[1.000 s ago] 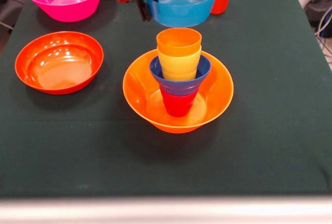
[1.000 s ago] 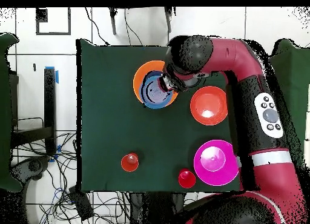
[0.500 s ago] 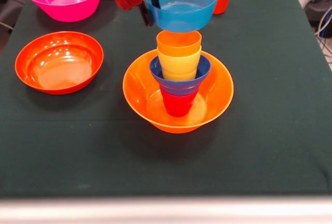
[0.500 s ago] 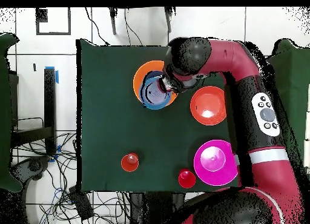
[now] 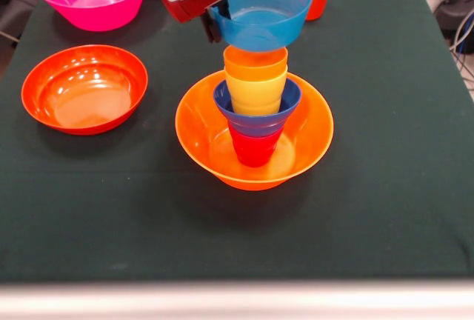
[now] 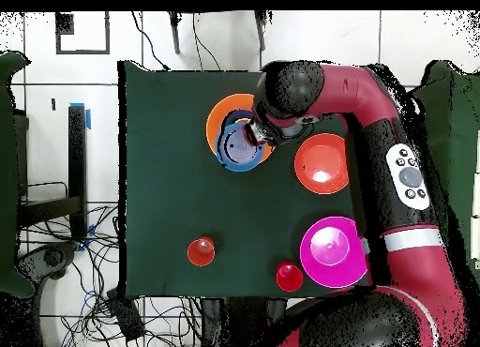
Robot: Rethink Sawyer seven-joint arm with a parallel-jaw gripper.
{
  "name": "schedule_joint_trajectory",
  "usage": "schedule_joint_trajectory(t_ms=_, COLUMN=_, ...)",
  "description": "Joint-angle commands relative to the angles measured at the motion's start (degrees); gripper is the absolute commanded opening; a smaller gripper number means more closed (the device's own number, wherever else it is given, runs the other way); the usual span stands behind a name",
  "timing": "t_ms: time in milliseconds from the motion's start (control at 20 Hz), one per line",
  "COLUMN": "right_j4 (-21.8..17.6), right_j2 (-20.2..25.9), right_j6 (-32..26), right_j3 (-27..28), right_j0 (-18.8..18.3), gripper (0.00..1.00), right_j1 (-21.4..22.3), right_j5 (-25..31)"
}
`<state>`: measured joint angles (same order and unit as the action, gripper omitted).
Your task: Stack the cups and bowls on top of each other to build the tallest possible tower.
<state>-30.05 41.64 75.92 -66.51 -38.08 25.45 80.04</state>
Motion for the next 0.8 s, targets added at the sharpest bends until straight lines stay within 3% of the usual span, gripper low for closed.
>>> schedule_joint_trajectory(t_ms=50, right_j4=-4.24, right_j2=-2.07, right_j6=-8.09, right_j3=2.23, right_j0=1.63, gripper=0.00, right_j1=-2.76, right_j5=-3.57)
schedule_joint_trajectory(t_ms=800, right_j4=-5.77, right_j2=-1.76, right_j6=-10.80, right_j3=4.27, right_j0=1.23, gripper=0.00, right_j1=-3.57, right_j5=-3.48)
